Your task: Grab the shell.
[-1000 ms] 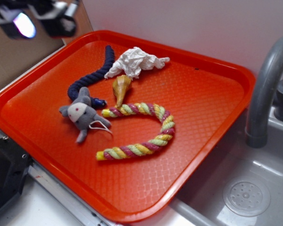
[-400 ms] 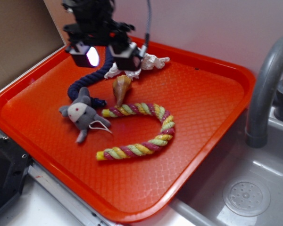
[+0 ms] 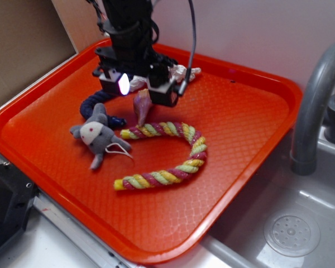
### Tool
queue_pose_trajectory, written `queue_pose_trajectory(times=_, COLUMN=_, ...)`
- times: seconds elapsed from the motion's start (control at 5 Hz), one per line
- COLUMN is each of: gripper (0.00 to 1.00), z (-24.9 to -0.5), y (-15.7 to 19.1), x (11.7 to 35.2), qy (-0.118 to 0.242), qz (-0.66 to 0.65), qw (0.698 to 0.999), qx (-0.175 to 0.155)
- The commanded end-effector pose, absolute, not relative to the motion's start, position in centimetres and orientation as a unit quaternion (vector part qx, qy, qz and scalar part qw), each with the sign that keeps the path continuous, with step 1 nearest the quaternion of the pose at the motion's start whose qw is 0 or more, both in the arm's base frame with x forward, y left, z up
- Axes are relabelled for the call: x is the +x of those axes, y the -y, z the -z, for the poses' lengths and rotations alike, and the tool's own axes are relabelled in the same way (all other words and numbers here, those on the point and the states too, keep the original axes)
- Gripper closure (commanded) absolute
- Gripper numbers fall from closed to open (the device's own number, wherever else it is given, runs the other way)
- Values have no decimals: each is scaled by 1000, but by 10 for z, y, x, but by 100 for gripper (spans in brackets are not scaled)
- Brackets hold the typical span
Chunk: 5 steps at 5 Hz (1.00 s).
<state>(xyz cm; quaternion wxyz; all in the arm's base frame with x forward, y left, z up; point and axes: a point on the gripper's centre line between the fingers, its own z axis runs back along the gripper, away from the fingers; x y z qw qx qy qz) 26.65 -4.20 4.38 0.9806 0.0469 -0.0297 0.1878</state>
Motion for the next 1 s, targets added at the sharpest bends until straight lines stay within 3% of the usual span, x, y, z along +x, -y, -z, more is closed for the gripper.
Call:
queue_pose_trajectory(times=0.0, gripper=12, z=-30, y=40, x=277, qy=41, qz=-168, qw=983, qx=66)
queue_pose_trajectory(times=0.2, gripper=100, z=-32, y=38, x=274, qy=42, qz=-167, qw=984, qx=54)
queue_pose_trajectory(times=0.4, gripper=100, z=-36, y=37, x=270, qy=44, qz=-165, qw=984, qx=54)
queue_pose_trajectory(times=0.6, gripper=100, z=-83, y=23, x=269, qy=32, qz=-147, qw=987, qx=48)
queue_pose_trajectory(times=0.8, gripper=100, z=-132, y=13, x=270, qy=69, qz=-88, qw=994, qx=17)
